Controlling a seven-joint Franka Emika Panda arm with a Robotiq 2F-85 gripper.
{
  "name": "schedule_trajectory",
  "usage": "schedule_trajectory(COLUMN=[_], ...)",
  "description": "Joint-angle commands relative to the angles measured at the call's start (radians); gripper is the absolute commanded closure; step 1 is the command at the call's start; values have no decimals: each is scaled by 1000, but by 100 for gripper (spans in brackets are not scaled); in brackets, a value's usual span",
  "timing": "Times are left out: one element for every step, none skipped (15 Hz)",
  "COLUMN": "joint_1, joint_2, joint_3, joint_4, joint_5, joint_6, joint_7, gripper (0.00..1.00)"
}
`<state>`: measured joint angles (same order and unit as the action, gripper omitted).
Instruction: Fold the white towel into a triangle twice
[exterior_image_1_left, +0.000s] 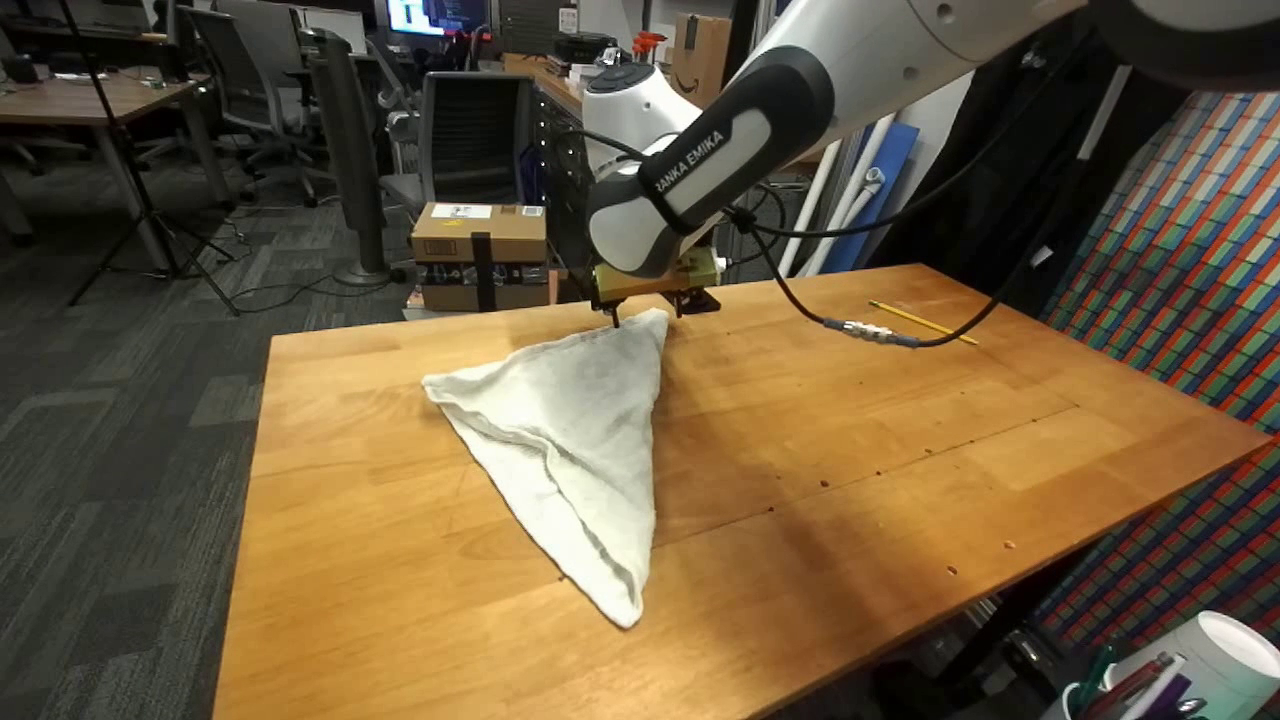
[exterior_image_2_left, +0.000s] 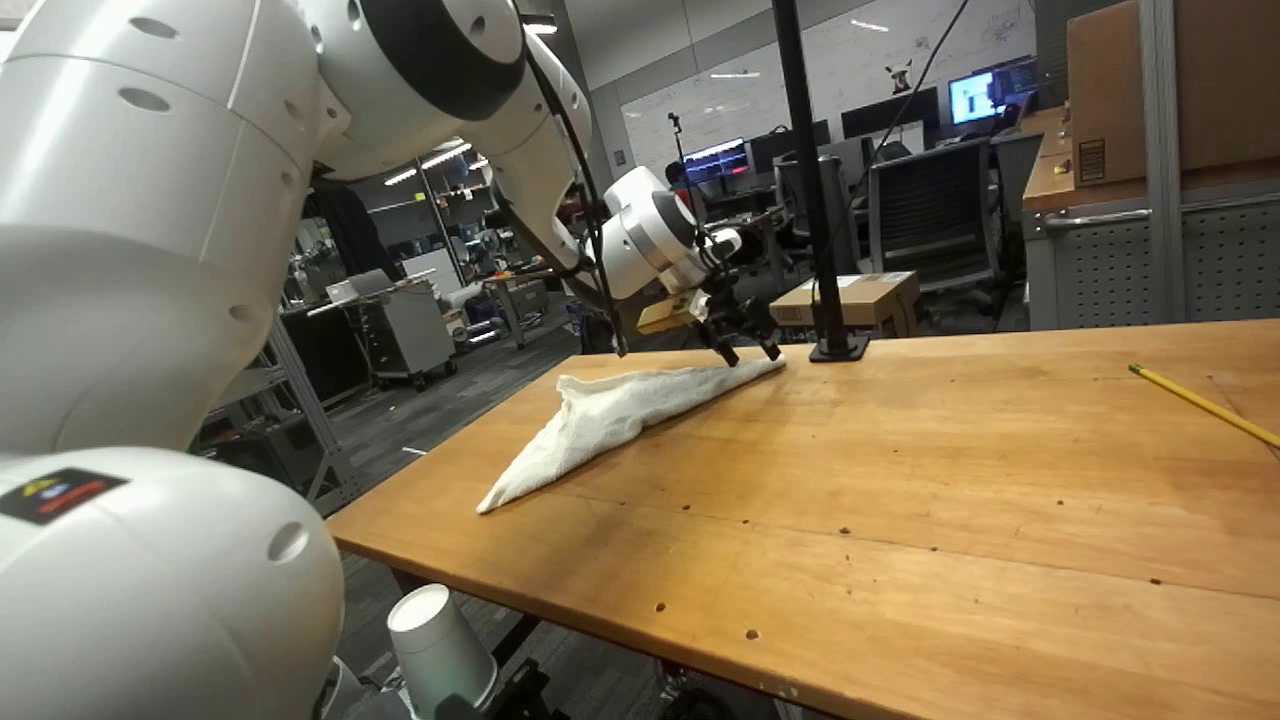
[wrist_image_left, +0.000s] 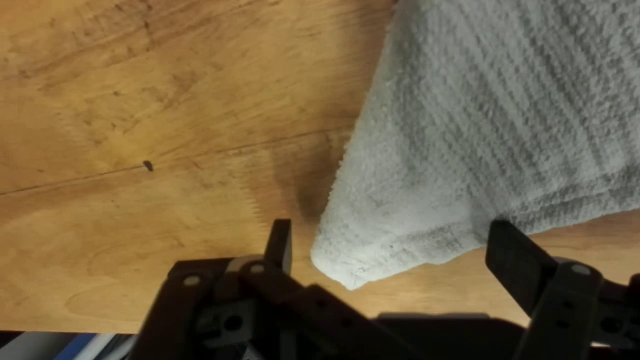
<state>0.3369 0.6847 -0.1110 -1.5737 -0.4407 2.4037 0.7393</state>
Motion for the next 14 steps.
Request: schedule_trajectory(joint_1=[-9,-13,-18,-22,-26,-30,-34,-36,-35,-34,-31,-30,-29,-27], joint_2=[30,31,33,34,36,38,39,41,43,46,47,43,40,38], joint_3=[-16,-15,-13,-12,-9,-8,-4,-2,-1,-2,-3,-5,-5,-5], joint_4=[31,29,26,25,23,21,19,15,13,12,10,8,3,-1], joint_5=[30,34,40,51,64,76,91,106,118,126,129,125,122,119], joint_6=[17,18,19,20,20,22,21,23,26,28,30,27,23,19], joint_7=[23,26,29,31,32,33,33,34,34,34,30,27,25,25], gripper=[0,0,0,0,0,0,0,0,21,27,34,41,49,55])
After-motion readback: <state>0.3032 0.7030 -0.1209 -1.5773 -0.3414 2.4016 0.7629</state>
